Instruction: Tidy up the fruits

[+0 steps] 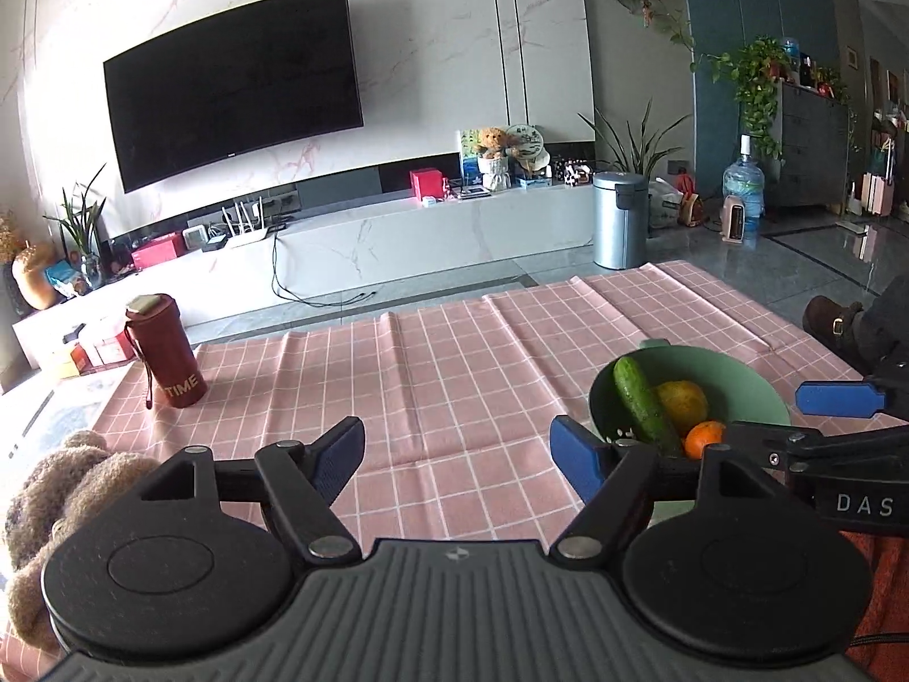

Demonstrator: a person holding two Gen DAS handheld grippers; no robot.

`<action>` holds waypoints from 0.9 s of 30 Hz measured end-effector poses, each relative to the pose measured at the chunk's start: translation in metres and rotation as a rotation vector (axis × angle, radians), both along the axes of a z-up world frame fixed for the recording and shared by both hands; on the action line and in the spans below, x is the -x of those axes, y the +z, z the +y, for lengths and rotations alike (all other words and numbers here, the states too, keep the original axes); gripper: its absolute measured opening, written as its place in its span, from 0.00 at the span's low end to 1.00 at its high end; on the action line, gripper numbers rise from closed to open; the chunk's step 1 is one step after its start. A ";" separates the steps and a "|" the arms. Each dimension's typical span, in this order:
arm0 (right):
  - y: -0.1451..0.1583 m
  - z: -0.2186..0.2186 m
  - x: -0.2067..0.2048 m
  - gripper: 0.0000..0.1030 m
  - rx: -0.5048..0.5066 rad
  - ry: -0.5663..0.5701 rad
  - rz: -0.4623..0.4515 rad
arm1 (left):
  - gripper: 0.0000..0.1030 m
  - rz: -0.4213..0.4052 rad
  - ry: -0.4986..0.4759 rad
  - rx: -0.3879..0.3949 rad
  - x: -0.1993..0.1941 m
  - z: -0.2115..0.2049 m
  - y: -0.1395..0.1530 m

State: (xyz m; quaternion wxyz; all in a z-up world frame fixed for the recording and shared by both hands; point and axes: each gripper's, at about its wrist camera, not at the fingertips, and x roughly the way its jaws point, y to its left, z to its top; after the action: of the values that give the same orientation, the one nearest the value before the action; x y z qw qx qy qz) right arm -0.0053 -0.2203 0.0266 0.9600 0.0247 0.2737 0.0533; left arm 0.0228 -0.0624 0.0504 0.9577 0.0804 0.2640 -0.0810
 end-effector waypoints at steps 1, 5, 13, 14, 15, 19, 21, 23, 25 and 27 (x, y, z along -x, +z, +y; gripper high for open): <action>-0.005 0.003 0.003 0.60 0.006 -0.013 -0.008 | 0.85 0.010 0.008 0.008 0.000 0.002 -0.004; -0.020 0.015 0.010 0.60 0.015 -0.034 -0.018 | 0.85 0.038 0.049 0.022 0.001 0.011 -0.024; -0.049 0.027 0.006 0.61 0.003 -0.023 0.044 | 0.85 0.069 0.070 -0.015 0.007 0.010 -0.050; -0.053 0.026 0.004 0.61 0.000 -0.030 0.057 | 0.85 0.078 0.070 -0.022 0.008 0.011 -0.055; -0.056 0.026 0.003 0.61 -0.002 -0.036 0.066 | 0.85 0.083 0.072 -0.028 0.008 0.010 -0.058; -0.064 0.028 -0.001 0.63 0.012 -0.043 0.077 | 0.85 0.111 0.080 -0.038 0.004 0.010 -0.068; -0.066 0.031 -0.004 0.64 0.022 -0.040 0.080 | 0.85 0.119 0.088 -0.036 0.003 0.012 -0.070; -0.069 0.032 -0.005 0.64 0.031 -0.042 0.082 | 0.85 0.125 0.094 -0.035 0.003 0.013 -0.072; -0.069 0.032 -0.006 0.64 0.027 -0.043 0.085 | 0.85 0.131 0.100 -0.033 0.003 0.015 -0.073; -0.070 0.031 -0.007 0.65 0.025 -0.045 0.087 | 0.85 0.136 0.109 -0.032 0.002 0.016 -0.074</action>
State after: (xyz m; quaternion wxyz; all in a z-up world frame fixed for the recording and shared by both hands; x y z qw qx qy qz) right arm 0.0013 -0.1892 -0.0432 0.9484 0.0210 0.3154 0.0272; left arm 0.0206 -0.0463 -0.0238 0.9391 0.0755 0.3338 -0.0299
